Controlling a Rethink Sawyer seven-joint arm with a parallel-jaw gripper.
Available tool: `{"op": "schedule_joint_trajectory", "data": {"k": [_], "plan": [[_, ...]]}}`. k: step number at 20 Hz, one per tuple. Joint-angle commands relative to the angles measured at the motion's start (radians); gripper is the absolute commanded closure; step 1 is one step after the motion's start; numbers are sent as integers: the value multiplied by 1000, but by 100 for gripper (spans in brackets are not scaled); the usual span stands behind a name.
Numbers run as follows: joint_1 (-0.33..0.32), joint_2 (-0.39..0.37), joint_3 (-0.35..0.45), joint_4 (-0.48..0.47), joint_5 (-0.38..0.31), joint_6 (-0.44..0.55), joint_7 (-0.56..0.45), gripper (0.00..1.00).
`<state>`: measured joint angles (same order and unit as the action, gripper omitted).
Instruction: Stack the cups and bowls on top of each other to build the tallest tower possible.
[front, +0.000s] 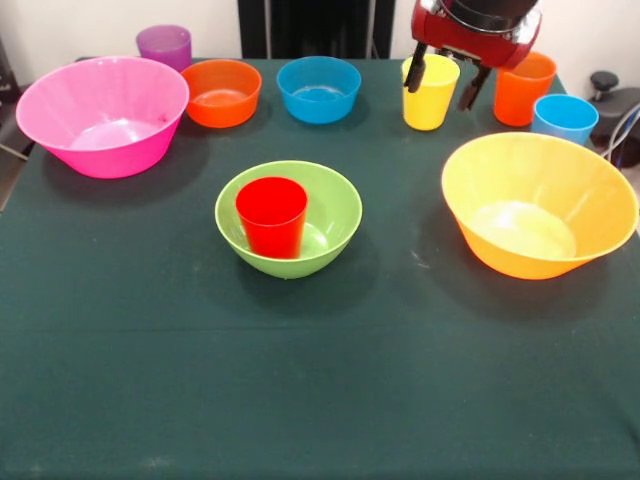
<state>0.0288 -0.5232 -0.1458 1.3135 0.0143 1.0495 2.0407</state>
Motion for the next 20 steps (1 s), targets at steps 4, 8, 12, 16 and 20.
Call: {"op": "schedule_joint_trajectory", "data": {"k": [4, 8, 12, 16, 20], "plan": [[2, 112, 64, -14, -6, -21, 117, 0], [9, 128, 72, -7, 11, -58, 138, 0], [11, 140, 77, -12, 23, -69, 146, 0], [18, 155, 74, -43, 28, -48, 152, 0], [34, 152, 69, -51, 36, -33, 174, 0]]}}
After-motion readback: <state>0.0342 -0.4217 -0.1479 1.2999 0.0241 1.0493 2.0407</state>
